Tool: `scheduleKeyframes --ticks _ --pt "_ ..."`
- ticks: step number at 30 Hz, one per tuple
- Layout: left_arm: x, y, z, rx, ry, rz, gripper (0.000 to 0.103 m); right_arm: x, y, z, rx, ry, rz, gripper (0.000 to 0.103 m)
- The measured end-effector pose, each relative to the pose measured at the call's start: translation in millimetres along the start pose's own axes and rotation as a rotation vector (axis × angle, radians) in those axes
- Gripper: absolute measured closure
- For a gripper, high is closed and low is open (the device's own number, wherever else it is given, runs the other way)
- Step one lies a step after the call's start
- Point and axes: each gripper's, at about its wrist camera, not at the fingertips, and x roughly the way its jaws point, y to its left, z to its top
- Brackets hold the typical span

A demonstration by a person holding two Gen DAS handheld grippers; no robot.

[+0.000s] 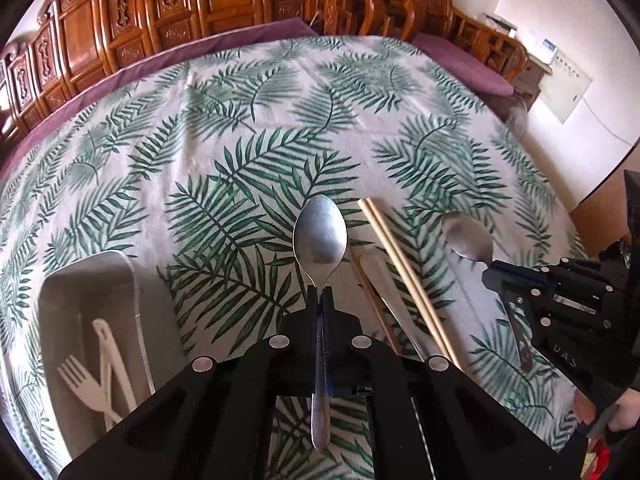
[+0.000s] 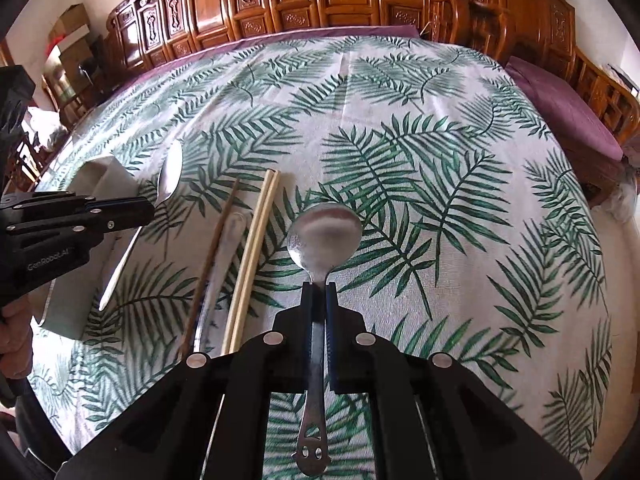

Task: Organize utensils
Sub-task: 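Carry the metal spoon into the grey tray with the right tool while the left tool carries its spoon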

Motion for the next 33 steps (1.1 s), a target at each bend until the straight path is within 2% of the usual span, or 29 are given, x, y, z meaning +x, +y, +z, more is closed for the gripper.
scheduleKeyframes --ticks 18,25,33 --pt "-107.7 17.0 -21.2 0.01 -0.163 -0.019 0.102 -69.2 58.5 10.8 -0.057 -0.109 0.017 0.096" --pt "-142.5 41.3 -36.6 -0.008 -0.211 -0.018 0.101 -83.6 89.7 12.7 -0.078 -0.136 0.039 0.096" --pt "-149.9 84.5 -55.3 -0.069 -0.202 0.004 0.101 -86.9 132.6 15.1 -0.114 -0.145 0.077 0.096"
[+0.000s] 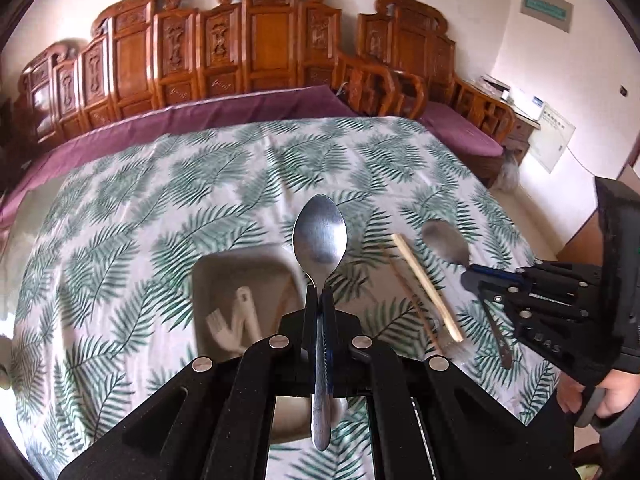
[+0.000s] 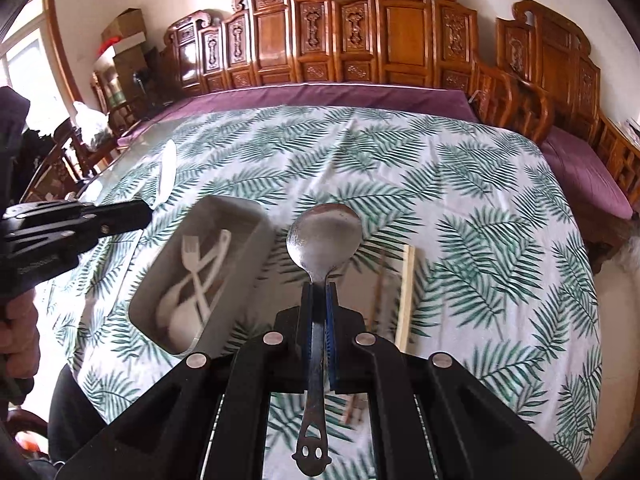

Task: Organize utensils
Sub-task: 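Carry the metal spoon into the grey tray with the right tool while the left tool carries its spoon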

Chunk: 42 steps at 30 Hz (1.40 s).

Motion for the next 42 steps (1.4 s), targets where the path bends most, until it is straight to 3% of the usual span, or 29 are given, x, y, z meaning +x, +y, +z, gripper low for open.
scheduleKeyframes --ticks 11,28,42 --pt "13.2 43.0 -18.1 -0.045 0.03 0.035 0.101 10.0 44.2 7.3 -0.052 0.017 0.039 0.096" --pt "53.9 59.6 -37.3 -0.059 0.1 0.039 0.103 32.1 77.1 9.6 -0.097 0.066 0.061 0.096" --pt "14.8 80.4 -48.5 -0.08 0.038 0.065 0.103 59.1 99.0 19.7 -0.079 0.089 0.115 0.096"
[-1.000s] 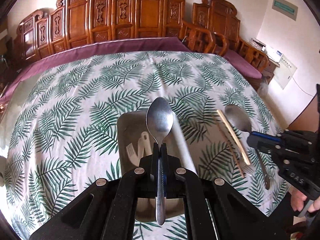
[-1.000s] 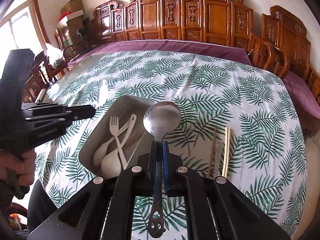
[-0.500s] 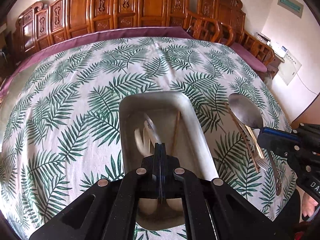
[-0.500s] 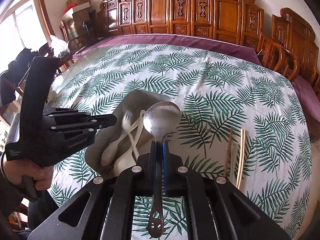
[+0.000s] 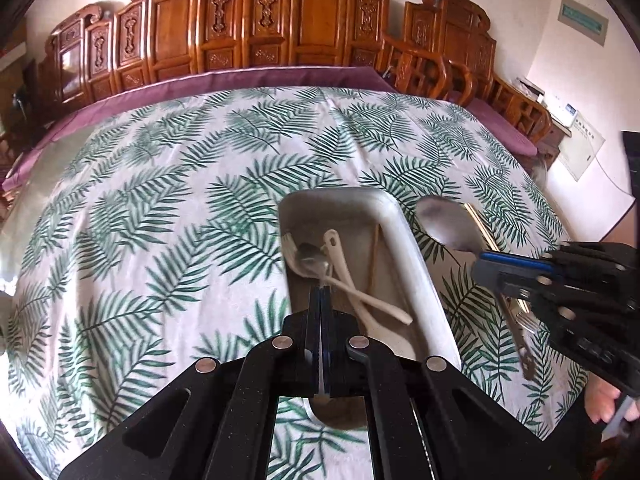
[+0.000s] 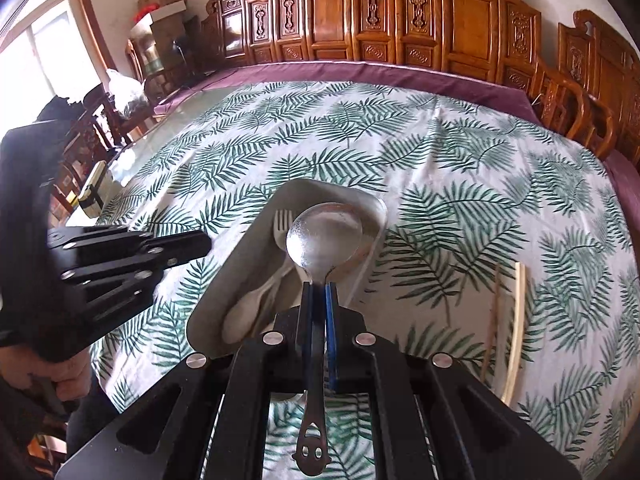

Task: Organize utensils
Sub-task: 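Carry the metal spoon into the grey tray with the right tool while the left tool carries its spoon, then release both metal spoons into the grey tray and open both tools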

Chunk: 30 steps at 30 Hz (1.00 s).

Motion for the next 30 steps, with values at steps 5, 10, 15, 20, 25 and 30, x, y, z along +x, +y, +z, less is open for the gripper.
scheduleKeyframes --ticks 5,10,15,20,25,30 --pt "-17.5 8.5 -8.0 0.004 -0.017 0.015 0.103 21.7 9.0 4.6 0.014 0.018 0.023 0.096" --pt "-32.1 13.4 -14.5 0.01 -0.029 0.031 0.103 40.2 20.2 7.0 0.0 0.032 0.036 0.096" --pt "-41.1 20.5 -17.5 -0.005 -0.037 0.038 0.103 59.8 22.4 8.1 -0.016 0.061 0.036 0.096" --pt "-44.7 24.9 -19.2 -0.015 -0.047 0.044 0.103 69.6 22.1 11.3 -0.032 0.076 0.03 0.096" --pt "-45.4 26.7 -20.2 -0.018 -0.046 0.049 0.103 67.0 23.7 14.4 -0.043 0.058 0.029 0.094" --pt "-47.3 25.5 -20.2 -0.016 -0.049 0.051 0.103 59.9 24.5 18.8 -0.052 0.039 0.029 0.094"
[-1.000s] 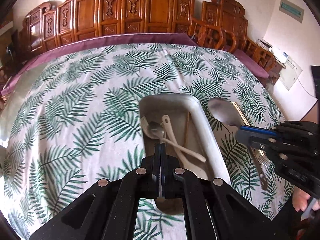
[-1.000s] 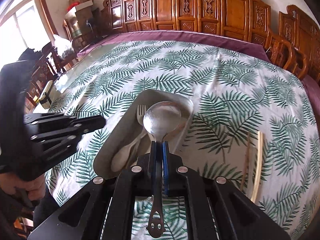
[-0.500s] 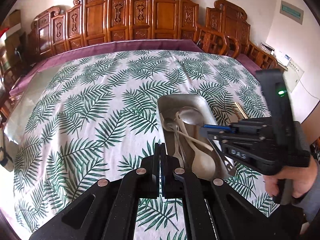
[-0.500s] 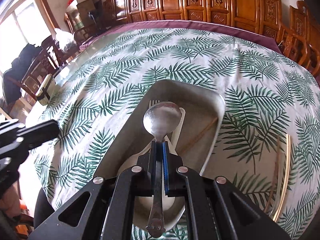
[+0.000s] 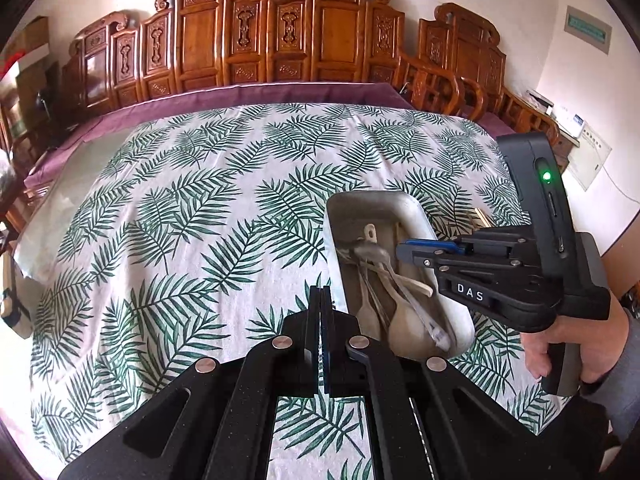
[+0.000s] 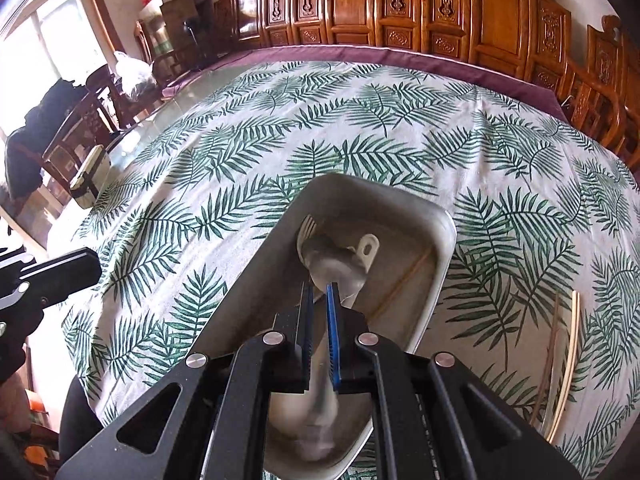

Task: Organize utensils
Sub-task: 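Release both metal spoons into the grey tray and open both tools, then move the right tool to the chopsticks and grasp a bamboo chopstick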

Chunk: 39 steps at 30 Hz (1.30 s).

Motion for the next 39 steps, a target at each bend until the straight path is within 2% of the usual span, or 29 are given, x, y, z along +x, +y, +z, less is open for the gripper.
scheduleKeyframes --ticks 9,18,22,32,36,39 --pt "-4.5 -13.5 3.5 0.019 -0.013 -0.005 0.103 -46.8 -12.7 -21.8 -0.012 -0.061 -0.026 0.094" --pt "-6.8 -43.8 7.2 0.049 -0.023 -0.042 0.103 -107.8 -53.0 -67.6 0.057 -0.111 -0.075 0.094" --pt "-4.2 -59.9 8.9 0.066 -0.02 -0.057 0.103 -121.6 -72.4 -84.2 0.08 -0.11 -0.108 0.094" --pt "9.5 -98.3 13.2 0.093 -0.001 -0.096 0.103 -118.1 -122.4 -108.9 0.138 -0.077 -0.18 0.094" --pt "16.2 -113.3 14.3 0.109 0.008 -0.109 0.091 -105.6 -141.9 -114.0 0.157 -0.046 -0.198 0.094" --pt "22.1 -122.6 14.6 0.118 0.019 -0.117 0.09 -94.8 -154.5 -115.3 0.171 -0.023 -0.204 0.094"
